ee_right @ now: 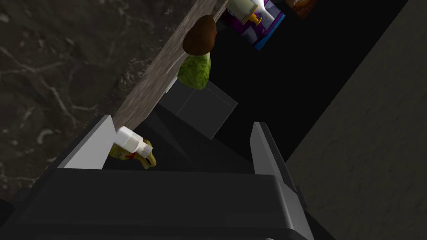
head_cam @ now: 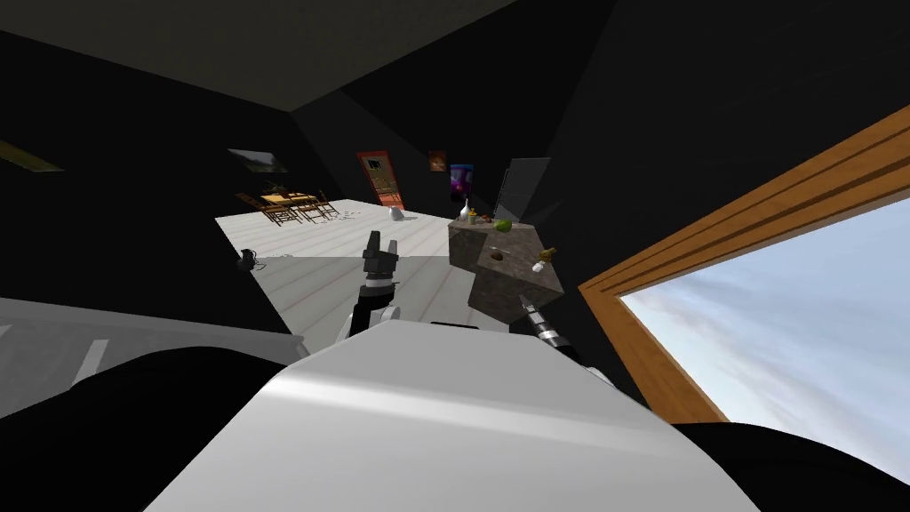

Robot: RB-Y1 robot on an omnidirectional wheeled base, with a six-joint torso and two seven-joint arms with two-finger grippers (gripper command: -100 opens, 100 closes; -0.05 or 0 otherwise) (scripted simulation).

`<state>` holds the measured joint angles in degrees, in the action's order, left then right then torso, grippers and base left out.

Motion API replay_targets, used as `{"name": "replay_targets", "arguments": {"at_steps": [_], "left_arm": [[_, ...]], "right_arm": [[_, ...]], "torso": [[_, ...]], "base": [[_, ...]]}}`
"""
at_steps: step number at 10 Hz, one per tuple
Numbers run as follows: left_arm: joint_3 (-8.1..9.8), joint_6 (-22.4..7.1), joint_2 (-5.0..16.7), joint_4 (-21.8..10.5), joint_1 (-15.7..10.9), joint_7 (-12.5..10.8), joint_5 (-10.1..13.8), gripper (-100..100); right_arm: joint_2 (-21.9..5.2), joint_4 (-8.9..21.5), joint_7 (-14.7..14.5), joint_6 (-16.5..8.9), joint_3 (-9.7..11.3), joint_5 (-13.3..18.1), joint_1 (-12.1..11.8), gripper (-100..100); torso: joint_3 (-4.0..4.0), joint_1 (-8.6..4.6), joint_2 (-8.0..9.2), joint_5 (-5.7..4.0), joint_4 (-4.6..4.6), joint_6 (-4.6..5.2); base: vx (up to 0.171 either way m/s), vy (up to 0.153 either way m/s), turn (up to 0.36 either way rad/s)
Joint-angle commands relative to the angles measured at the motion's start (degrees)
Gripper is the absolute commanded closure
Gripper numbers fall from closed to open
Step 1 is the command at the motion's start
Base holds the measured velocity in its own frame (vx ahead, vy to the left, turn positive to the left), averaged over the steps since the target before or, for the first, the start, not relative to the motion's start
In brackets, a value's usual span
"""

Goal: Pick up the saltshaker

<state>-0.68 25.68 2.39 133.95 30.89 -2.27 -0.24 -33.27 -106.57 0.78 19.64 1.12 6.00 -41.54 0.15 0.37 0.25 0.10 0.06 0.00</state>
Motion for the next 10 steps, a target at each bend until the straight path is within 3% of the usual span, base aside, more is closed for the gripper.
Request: {"name": "replay_targets", "arguments": {"at_steps": [1, 5, 10], "left_arm": [[0.00, 0.0, 0.0, 0.0, 0.0, 0.0, 0.0, 0], [0.00, 0.0, 0.0, 0.0, 0.0, 0.0, 0.0, 0], [0.01, 0.0, 0.0, 0.0, 0.0, 0.0, 0.0, 0]], "right_arm": [[-1.6, 1.4, -0.1, 0.0, 0.1, 0.3, -0.4, -100], [-8.7, 7.2, -0.4, -0.3, 0.3, 1.6, -4.0, -100], [-15.3, 11.7, -0.8, -0.2, 0.5, 2.2, -6.1, -100]], "torso": [[0.00, 0.00, 0.00, 0.00, 0.00, 0.00], [-0.08, -0.11, -0.14, -0.03, -0.03, 0.00], [-0.11, -0.23, -0.21, -0.05, -0.04, -0.01]], "base": [[-0.033, 0.076, 0.048], [-0.011, 0.100, 0.121], [0.007, 0.066, 0.076]]}}
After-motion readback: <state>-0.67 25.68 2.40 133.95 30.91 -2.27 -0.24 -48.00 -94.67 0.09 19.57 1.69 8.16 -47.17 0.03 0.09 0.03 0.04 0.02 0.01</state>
